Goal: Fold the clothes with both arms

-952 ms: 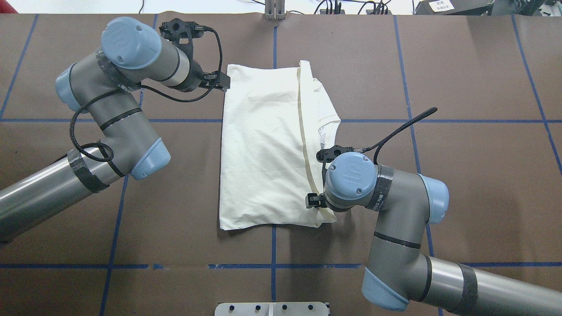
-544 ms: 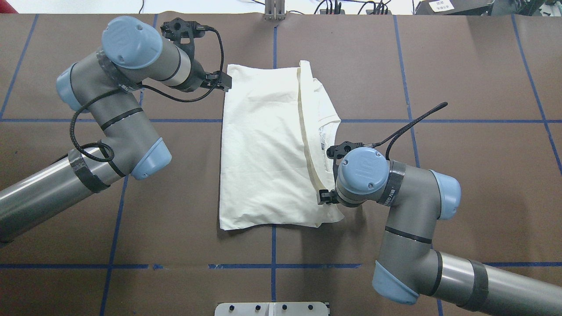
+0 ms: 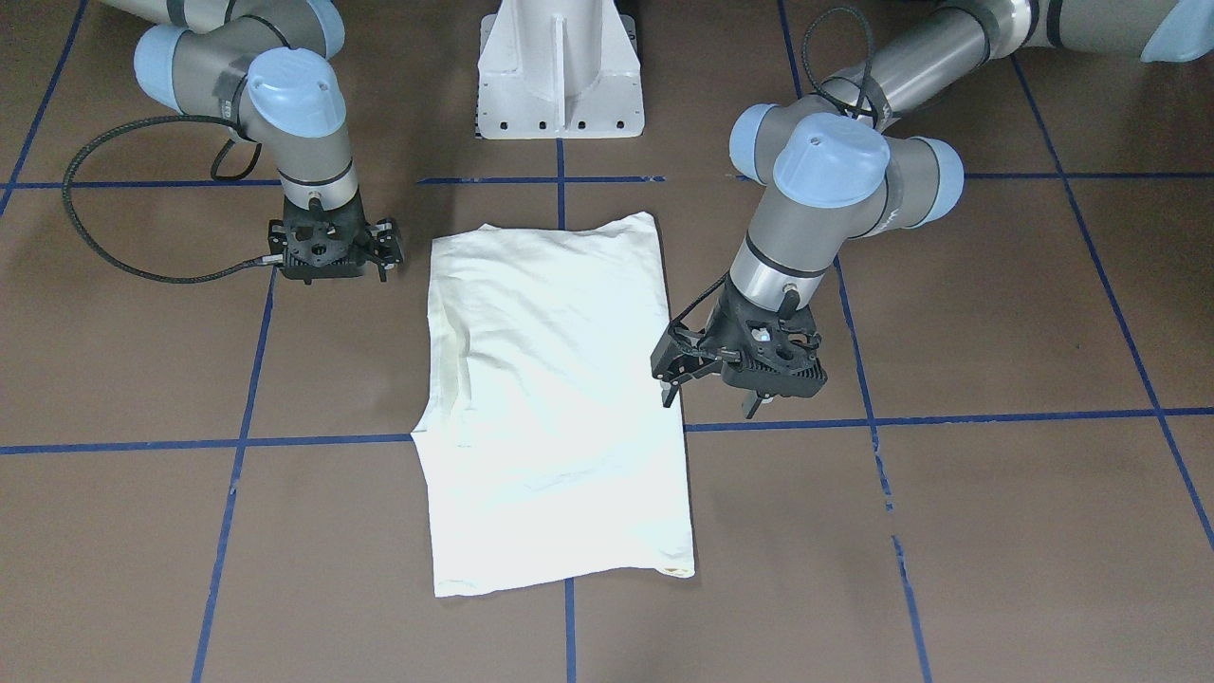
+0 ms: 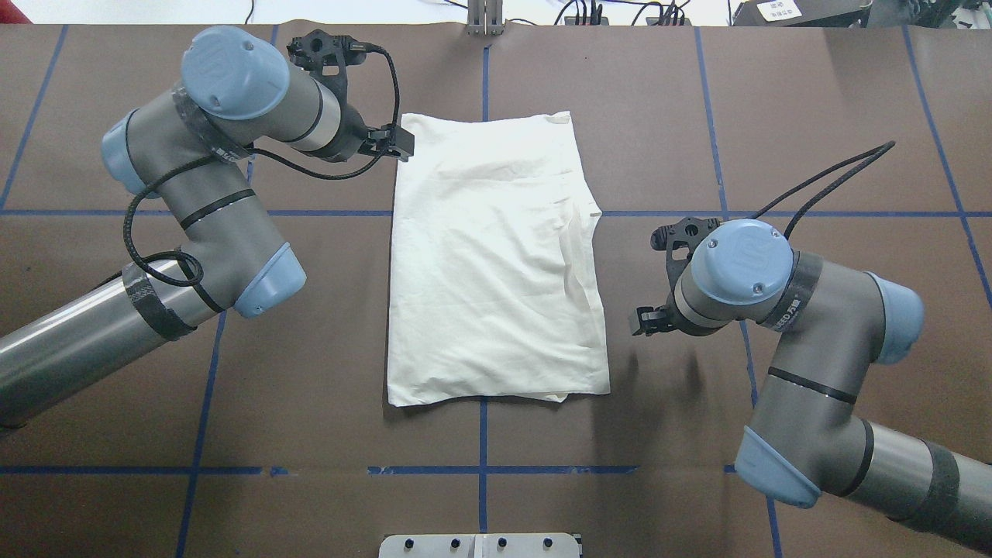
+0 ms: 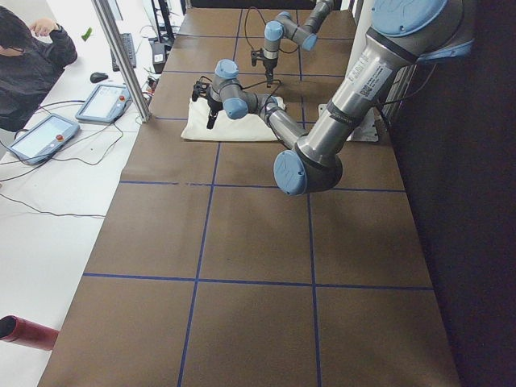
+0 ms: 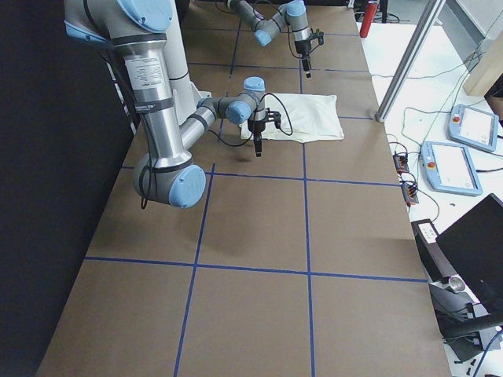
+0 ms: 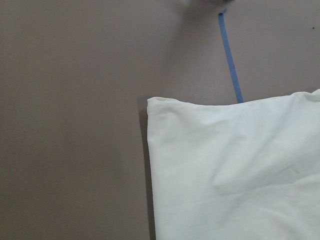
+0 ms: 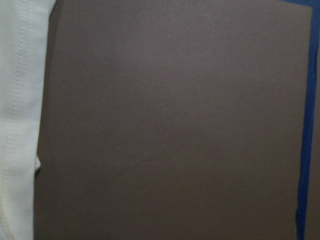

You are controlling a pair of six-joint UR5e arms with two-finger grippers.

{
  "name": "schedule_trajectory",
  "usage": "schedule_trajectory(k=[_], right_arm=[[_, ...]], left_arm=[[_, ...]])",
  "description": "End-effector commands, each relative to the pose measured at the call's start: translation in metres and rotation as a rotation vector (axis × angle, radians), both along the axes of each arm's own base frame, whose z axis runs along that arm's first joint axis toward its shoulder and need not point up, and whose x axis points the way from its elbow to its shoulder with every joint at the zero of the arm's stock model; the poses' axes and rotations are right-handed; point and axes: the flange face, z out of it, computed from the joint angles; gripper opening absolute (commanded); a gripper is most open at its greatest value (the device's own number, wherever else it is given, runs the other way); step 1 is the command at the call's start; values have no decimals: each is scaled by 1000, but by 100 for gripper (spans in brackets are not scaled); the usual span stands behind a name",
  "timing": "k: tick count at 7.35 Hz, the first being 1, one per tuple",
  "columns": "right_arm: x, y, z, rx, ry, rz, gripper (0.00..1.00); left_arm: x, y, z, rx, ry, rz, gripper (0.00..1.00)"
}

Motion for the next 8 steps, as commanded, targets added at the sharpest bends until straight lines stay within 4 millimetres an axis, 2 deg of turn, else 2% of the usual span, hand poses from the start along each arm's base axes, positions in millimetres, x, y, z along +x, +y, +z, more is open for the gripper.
schedule_trajectory(k=[1, 2, 4, 6, 8], right_arm=[[-11, -49, -42, 21, -45, 43, 100], [-28, -85, -60, 20, -45, 76, 100], [-50, -141, -87, 2, -37, 122, 100], [-73, -162, -91, -16, -18, 123, 100], [-93, -171, -76, -28, -36, 113, 100]], left_arm=[[0, 2, -1, -3, 8, 15, 100], [0, 3, 1, -4, 6, 23, 100], [1, 3, -1, 0, 8, 28, 100], [1, 3, -1, 2, 9, 28, 100], [1, 3, -1, 2, 9, 28, 100]])
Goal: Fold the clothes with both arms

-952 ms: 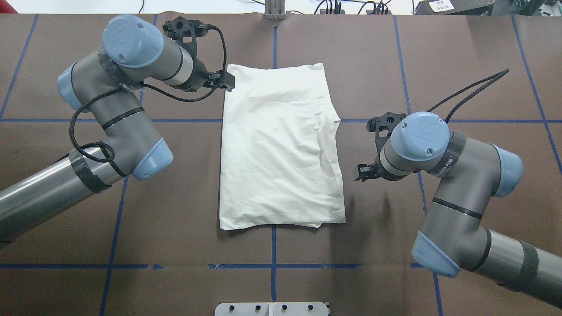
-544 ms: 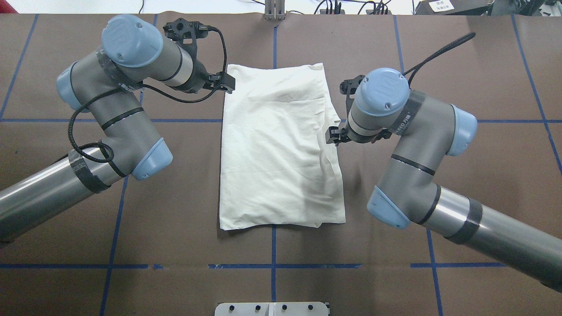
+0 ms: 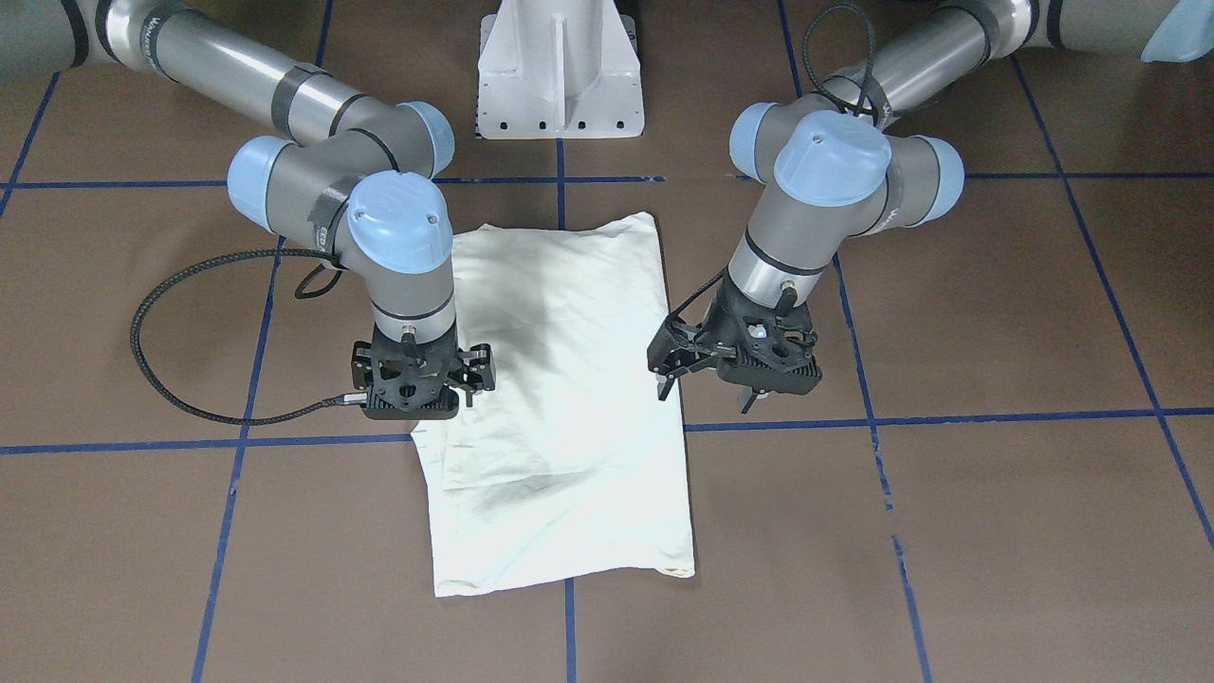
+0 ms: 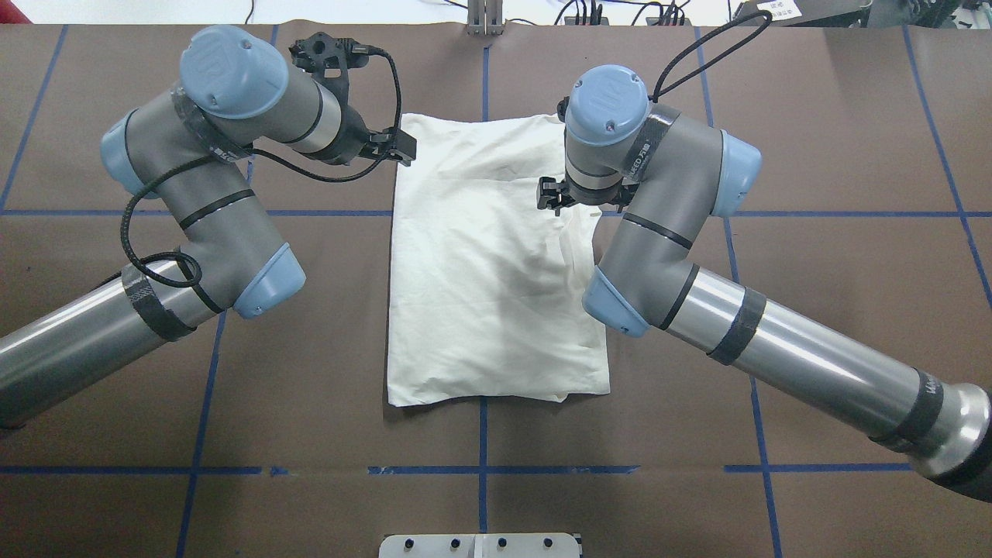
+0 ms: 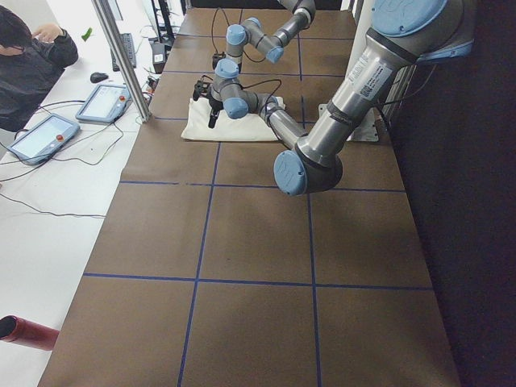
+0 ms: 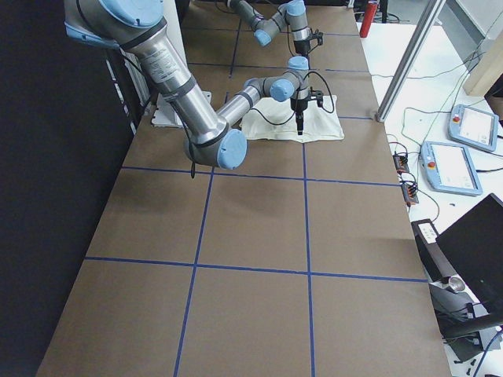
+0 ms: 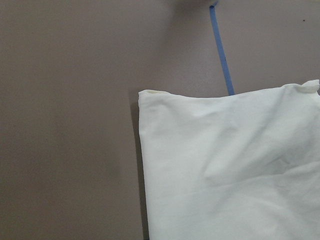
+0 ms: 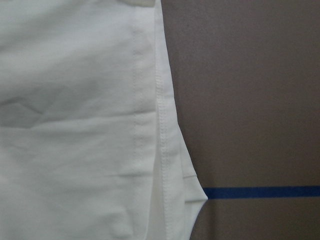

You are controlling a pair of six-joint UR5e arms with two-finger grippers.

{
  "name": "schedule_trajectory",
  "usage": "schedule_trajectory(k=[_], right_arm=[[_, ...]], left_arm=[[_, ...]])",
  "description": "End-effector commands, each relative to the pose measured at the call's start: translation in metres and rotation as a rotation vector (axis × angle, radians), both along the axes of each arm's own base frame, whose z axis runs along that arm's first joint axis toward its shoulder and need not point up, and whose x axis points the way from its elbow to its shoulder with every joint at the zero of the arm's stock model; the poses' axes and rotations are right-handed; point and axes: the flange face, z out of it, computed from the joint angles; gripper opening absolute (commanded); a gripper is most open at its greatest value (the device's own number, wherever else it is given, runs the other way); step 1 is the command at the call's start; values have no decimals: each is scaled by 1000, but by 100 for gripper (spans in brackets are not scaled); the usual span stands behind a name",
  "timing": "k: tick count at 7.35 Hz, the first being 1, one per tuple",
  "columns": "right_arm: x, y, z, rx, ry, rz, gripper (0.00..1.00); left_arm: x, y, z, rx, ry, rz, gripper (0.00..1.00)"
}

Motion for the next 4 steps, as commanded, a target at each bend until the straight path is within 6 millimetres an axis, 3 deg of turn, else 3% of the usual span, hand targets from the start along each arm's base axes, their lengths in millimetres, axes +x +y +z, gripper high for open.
schedule_trajectory(k=[1, 2, 3, 4], right_arm=[[-15, -1, 7, -35, -22, -32, 100], [-19, 5, 13, -61, -19, -51, 100], [-23, 16, 36, -94, -2, -74, 100], [-21, 18, 45, -101, 7, -82, 100]], left_arm=[[0, 0, 1, -1, -1, 0, 100], [0, 0, -1, 1, 1, 0, 100], [0, 0, -3, 4, 6, -1, 100], [0, 0, -2, 7, 11, -1, 100]])
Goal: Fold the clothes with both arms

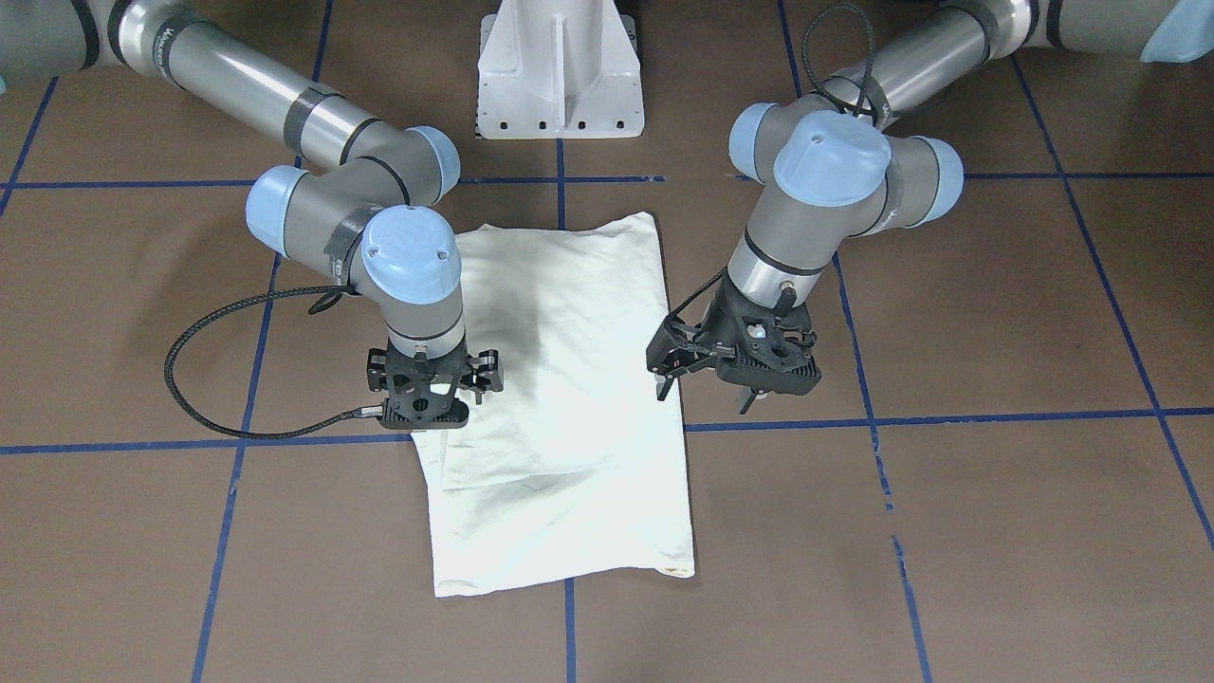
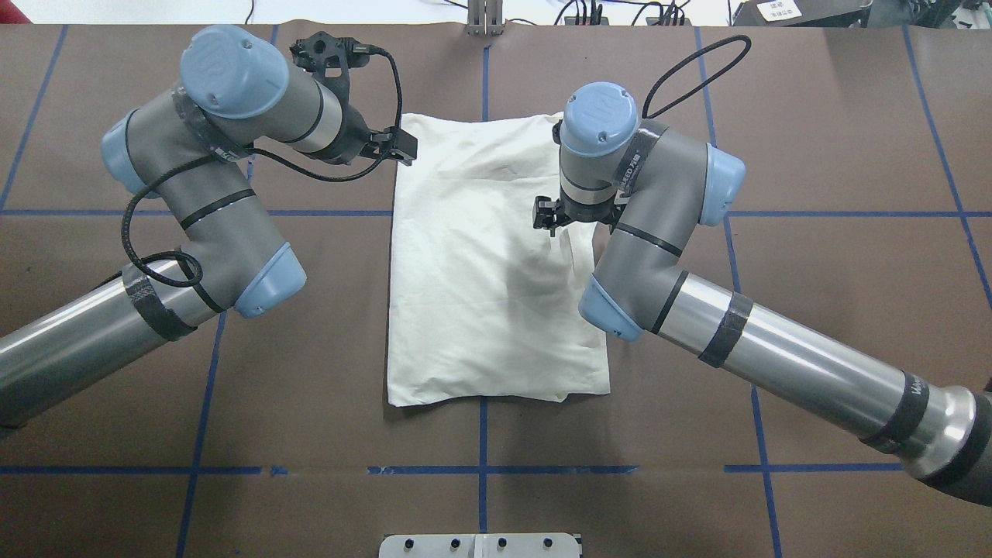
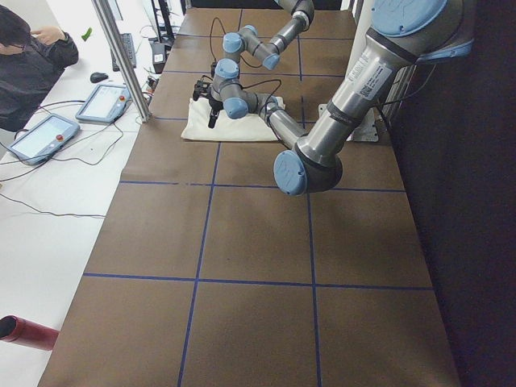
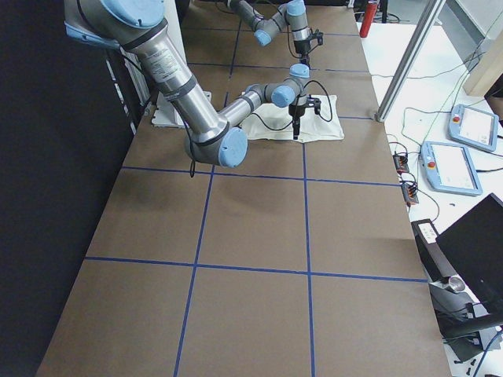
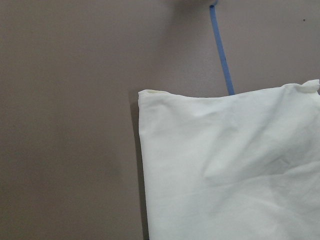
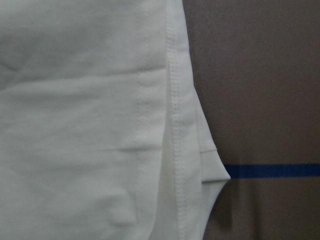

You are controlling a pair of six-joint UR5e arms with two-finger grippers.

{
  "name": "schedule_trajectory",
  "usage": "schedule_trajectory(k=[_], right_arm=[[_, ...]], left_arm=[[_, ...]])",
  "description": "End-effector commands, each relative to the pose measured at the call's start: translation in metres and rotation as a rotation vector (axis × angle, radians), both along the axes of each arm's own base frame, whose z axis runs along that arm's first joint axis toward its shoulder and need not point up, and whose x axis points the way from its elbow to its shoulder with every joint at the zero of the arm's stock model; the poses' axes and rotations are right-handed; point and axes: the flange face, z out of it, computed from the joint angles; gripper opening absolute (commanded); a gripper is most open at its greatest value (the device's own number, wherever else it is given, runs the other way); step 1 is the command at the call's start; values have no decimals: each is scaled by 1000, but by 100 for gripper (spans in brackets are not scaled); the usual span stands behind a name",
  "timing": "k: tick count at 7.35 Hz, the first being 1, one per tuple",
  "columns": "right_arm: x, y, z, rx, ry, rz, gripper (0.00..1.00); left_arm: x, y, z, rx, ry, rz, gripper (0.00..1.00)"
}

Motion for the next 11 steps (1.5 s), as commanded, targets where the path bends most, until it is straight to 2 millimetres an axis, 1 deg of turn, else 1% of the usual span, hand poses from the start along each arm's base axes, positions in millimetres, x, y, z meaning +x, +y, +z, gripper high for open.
schedule_trajectory(k=[1, 3, 4, 5, 6, 7, 8, 9, 10, 11], right_arm=[[4, 6, 22, -44, 13, -29, 100], [33, -8, 20, -73, -1, -21, 100], [38, -3, 35, -69, 8, -36, 100], [43, -4, 45, -71, 15, -33, 100], [51, -4, 23, -43, -17, -27, 100], [67, 1, -10, 2, -72, -18, 100], [88, 10, -34, 37, -122, 1, 100], [112, 35, -39, 40, -170, -1, 100], [129, 63, -50, 21, -226, 6, 100], [133, 84, -65, -17, -269, 34, 100]], left_arm=[[0, 0, -2, 2, 8, -2, 100], [0, 0, -3, 0, 11, -4, 100], [0, 0, -4, 2, 13, -4, 100], [0, 0, -4, 0, 13, -5, 100], [0, 0, -6, 1, 14, -5, 100], [4, 6, -6, -23, 27, 3, 100], [21, 30, 5, -172, 79, 90, 100], [16, 47, 12, -288, 119, 103, 100], [22, 100, 20, -353, 142, 119, 100], [21, 143, 26, -402, 158, 96, 100]])
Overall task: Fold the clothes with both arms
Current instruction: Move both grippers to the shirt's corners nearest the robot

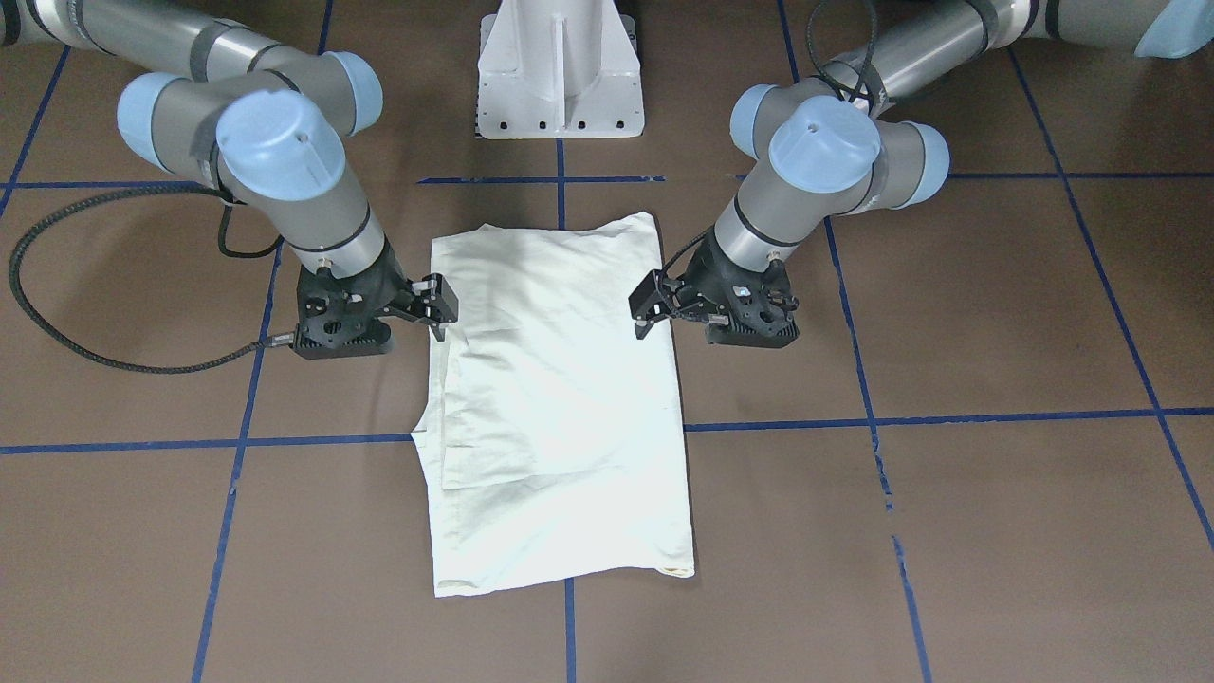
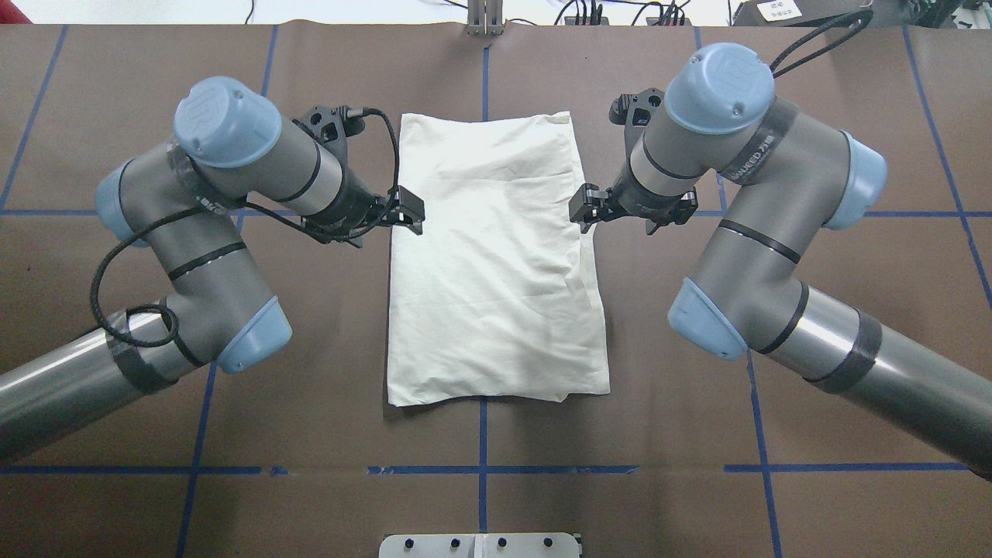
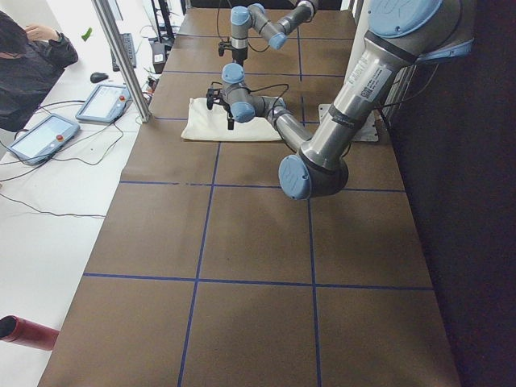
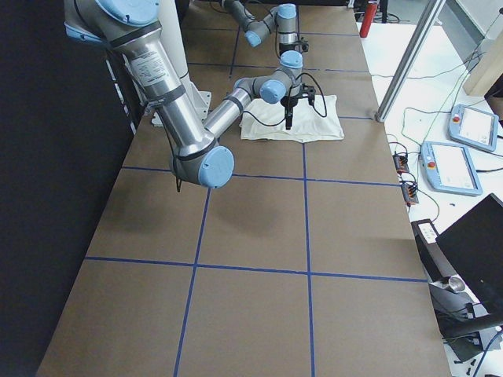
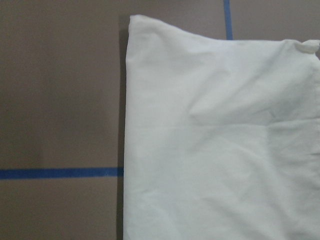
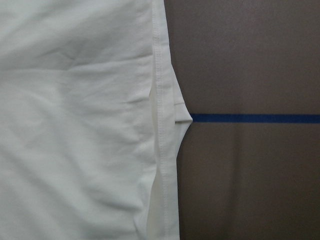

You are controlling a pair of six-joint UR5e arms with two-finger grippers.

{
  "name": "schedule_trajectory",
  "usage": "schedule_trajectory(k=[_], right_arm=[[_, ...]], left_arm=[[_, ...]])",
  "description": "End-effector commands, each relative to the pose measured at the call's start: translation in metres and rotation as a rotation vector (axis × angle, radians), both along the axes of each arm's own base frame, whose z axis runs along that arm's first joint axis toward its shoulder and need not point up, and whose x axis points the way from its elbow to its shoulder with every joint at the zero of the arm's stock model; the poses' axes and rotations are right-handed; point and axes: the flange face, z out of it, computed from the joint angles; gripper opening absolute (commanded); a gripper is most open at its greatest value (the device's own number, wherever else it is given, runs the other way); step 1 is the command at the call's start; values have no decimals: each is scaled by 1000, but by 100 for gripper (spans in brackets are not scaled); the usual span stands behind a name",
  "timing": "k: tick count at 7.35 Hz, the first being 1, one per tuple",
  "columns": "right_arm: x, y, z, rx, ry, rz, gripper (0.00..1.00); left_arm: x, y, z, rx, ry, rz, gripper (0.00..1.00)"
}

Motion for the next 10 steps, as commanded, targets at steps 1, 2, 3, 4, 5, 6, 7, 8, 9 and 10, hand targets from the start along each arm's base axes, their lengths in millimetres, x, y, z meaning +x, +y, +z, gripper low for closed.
schedule_trajectory(k=[1, 2, 3, 4, 5, 6, 7, 8, 9, 10], right_arm=[[5, 47, -18, -77, -71, 29, 100], [-1, 57, -22, -93, -79, 26, 100], [-8, 63, -26, -98, -83, 21, 100], [-9, 64, -24, -98, -80, 19, 100], [-9, 63, -25, -97, -81, 19, 100], [-11, 64, -24, -98, -78, 18, 100], [-11, 64, -25, -98, -79, 18, 100], [-11, 64, -25, -98, -79, 18, 100], [-13, 65, -24, -99, -76, 15, 100], [-13, 66, -23, -99, -76, 13, 100]], left_arm=[[13, 85, 12, -157, -1, -25, 100], [45, 122, 13, -241, -18, -87, 100], [69, 153, 16, -317, -43, -130, 100], [83, 169, 14, -357, -75, -134, 100], [87, 173, 21, -358, -97, -138, 99], [86, 169, 27, -348, -108, -166, 94], [88, 168, 30, -347, -128, -178, 87], [85, 166, 28, -341, -124, -192, 67], [86, 167, 31, -341, -132, -193, 36], [85, 166, 31, -335, -132, -203, 23]])
